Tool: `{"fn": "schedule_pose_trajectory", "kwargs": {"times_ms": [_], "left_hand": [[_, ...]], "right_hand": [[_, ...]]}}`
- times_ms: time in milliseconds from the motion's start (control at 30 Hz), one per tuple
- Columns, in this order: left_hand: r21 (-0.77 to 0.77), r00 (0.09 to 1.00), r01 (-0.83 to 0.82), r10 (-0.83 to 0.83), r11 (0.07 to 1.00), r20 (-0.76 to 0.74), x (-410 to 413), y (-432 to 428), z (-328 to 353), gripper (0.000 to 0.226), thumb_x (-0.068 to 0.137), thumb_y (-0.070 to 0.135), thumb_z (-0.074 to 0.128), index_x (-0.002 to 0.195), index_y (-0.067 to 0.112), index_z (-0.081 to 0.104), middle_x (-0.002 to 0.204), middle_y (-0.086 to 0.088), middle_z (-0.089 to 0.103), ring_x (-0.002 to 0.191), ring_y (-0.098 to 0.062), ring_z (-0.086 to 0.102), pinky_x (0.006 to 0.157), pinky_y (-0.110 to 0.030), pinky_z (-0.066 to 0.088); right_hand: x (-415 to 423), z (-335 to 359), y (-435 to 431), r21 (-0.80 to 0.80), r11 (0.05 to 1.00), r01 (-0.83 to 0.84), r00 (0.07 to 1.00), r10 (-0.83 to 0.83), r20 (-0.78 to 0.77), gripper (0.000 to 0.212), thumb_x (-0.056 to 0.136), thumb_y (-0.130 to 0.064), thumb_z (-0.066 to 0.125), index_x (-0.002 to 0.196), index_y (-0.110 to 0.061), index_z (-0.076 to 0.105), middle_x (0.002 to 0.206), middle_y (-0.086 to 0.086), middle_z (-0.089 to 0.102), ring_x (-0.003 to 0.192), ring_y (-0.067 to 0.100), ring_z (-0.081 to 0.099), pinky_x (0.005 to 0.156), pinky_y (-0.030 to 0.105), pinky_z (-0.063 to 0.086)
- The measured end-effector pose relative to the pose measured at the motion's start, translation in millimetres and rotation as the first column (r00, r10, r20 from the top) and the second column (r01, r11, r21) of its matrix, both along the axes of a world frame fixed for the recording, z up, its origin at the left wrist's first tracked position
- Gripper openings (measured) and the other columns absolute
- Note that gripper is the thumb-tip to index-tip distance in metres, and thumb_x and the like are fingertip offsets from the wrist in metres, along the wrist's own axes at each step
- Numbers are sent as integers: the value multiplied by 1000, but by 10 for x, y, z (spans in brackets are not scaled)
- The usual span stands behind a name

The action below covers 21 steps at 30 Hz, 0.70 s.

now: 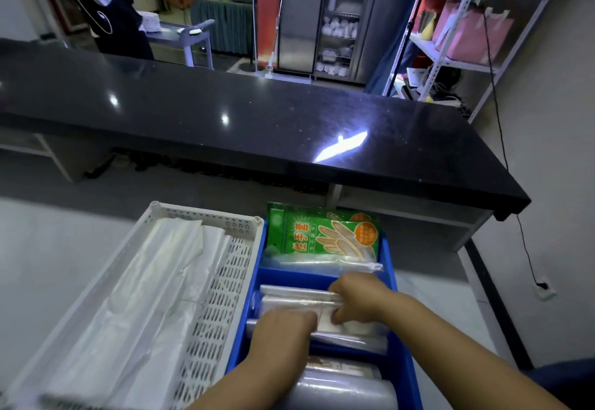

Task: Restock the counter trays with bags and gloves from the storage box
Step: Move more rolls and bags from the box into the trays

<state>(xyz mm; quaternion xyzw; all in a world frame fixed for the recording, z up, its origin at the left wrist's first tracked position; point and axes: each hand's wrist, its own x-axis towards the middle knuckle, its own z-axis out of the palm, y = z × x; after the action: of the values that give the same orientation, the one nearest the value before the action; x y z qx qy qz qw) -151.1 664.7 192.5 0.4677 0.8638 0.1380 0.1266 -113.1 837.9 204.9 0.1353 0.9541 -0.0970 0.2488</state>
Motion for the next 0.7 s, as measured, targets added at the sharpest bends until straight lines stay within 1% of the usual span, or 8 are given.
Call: {"fn": "schedule_pose_trajectory", "kwargs": {"times_ms": [100, 200, 267, 300, 367, 433, 533, 700], "left_hand": [[-53, 999, -9, 7, 999, -41, -40, 20, -15, 23, 87, 18, 41, 99, 21, 60, 102, -2, 67, 98, -24, 59, 69, -30, 36], [-45, 998, -47, 45, 998, -31, -93, 45, -38, 21, 85, 19, 43, 95, 19, 61, 99, -2, 68, 96, -24, 59, 75, -32, 44], [-26, 997, -79, 79, 997, -20, -147, 51, -58, 18, 84, 23, 46, 93, 21, 61, 98, 0, 68, 95, -23, 59, 79, -34, 46], [-23, 996, -90, 89, 996, -23, -176, 51, -75, 18, 83, 25, 47, 94, 21, 60, 98, 0, 68, 96, -22, 59, 80, -34, 46], [-35, 994, -96, 94, 995, -51, -221, 57, -99, 18, 81, 26, 49, 95, 22, 60, 100, 0, 68, 98, -23, 59, 81, -33, 45], [-66, 992, -98, 92, 993, -83, -246, 77, -107, 20, 81, 25, 49, 97, 20, 61, 103, -1, 68, 100, -24, 58, 81, -33, 44], [-102, 986, -102, 88, 990, -139, -266, 124, -104, 21, 81, 23, 48, 96, 17, 60, 105, -4, 68, 101, -27, 58, 80, -33, 43], [-129, 980, -90, 66, 988, -186, -295, 191, -143, 20, 81, 24, 48, 95, 16, 59, 105, -5, 67, 102, -27, 56, 81, -33, 41]], "right_hand": [[-32, -58, 13, -38, 999, 4, 1000, -4, 5, 28, 74, -37, 68, 98, -24, 59, 104, 2, 65, 90, 22, 56, 71, 31, 41], [-26, -82, -9, -22, 1000, -15, 998, 14, -69, 31, 76, -36, 63, 104, -24, 55, 108, 2, 63, 94, 23, 56, 77, 34, 45], [-8, -70, -1, -63, 998, 6, 993, -13, -119, 38, 79, -39, 61, 114, -28, 53, 114, -1, 61, 100, 21, 55, 84, 34, 45], [1, -59, 16, -95, 995, 16, 992, -28, -125, 39, 81, -43, 60, 116, -30, 52, 116, -2, 61, 100, 20, 55, 85, 33, 45], [7, -45, 62, -146, 989, 32, 993, -48, -108, 35, 83, -45, 58, 114, -30, 53, 115, -2, 61, 94, 16, 52, 81, 32, 44], [10, -58, 83, -162, 986, 50, 992, -68, -108, 25, 85, -40, 57, 108, -29, 55, 111, -1, 61, 89, 15, 51, 77, 31, 43], [12, -103, 58, -143, 988, 62, 981, -86, -172, 16, 85, -34, 56, 99, -28, 56, 107, 1, 63, 89, 18, 54, 74, 32, 43], [16, -130, 50, -79, 996, 51, 972, -68, -227, 19, 84, -35, 55, 102, -27, 57, 106, 2, 65, 93, 22, 58, 79, 37, 49]]}}
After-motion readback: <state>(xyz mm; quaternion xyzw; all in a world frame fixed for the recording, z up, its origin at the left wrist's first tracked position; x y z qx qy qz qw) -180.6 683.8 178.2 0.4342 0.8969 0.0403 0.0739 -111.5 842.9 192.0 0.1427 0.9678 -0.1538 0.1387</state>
